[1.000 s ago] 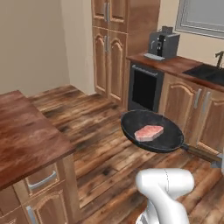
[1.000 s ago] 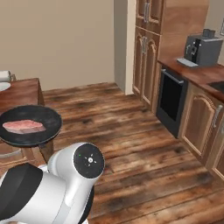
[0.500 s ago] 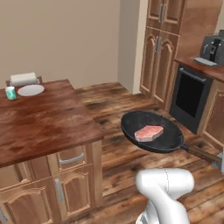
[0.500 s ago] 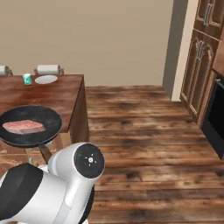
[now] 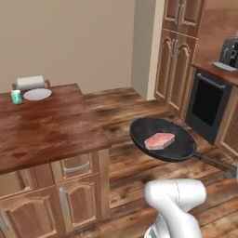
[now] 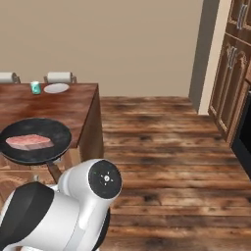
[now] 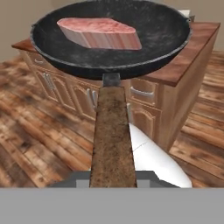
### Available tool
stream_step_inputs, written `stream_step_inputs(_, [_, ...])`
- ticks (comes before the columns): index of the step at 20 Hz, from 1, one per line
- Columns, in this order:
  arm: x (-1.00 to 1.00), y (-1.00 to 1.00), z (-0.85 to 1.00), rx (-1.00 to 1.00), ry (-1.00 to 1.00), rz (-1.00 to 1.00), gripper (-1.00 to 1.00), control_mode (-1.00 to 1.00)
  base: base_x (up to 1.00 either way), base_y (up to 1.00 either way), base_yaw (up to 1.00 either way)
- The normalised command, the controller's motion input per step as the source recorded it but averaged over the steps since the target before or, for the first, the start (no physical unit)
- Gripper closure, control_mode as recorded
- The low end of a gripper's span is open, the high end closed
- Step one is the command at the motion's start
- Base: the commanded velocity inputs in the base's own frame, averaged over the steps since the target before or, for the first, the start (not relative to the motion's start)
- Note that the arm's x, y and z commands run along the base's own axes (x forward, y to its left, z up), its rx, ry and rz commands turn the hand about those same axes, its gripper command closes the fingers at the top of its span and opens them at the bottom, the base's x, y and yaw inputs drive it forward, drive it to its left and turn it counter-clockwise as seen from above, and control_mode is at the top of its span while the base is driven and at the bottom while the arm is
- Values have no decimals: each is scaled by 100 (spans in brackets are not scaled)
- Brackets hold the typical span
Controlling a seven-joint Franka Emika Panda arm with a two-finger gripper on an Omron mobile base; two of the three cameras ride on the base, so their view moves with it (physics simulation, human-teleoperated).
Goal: Pick up the pan with the steak in it and place it on the dining table. Then place the steak on the plate.
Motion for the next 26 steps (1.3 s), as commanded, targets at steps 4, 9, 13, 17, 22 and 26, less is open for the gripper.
stream_step_inputs(4, [0,0,0,0,0,0,100,100,4,-97,0])
stream_step_inputs(9, [0,0,0,0,0,0,100,100,8,-100,0])
stream_step_inputs(13, [0,0,0,0,0,0,100,100,17,-83,0])
stream_step_inputs(17, [0,0,0,0,0,0,100,100,59,-51,0])
stream_step_inputs(22, [0,0,0,0,0,0,100,100,98,-22,0])
stream_step_inputs(26, [0,0,0,0,0,0,100,100,100,-9,0])
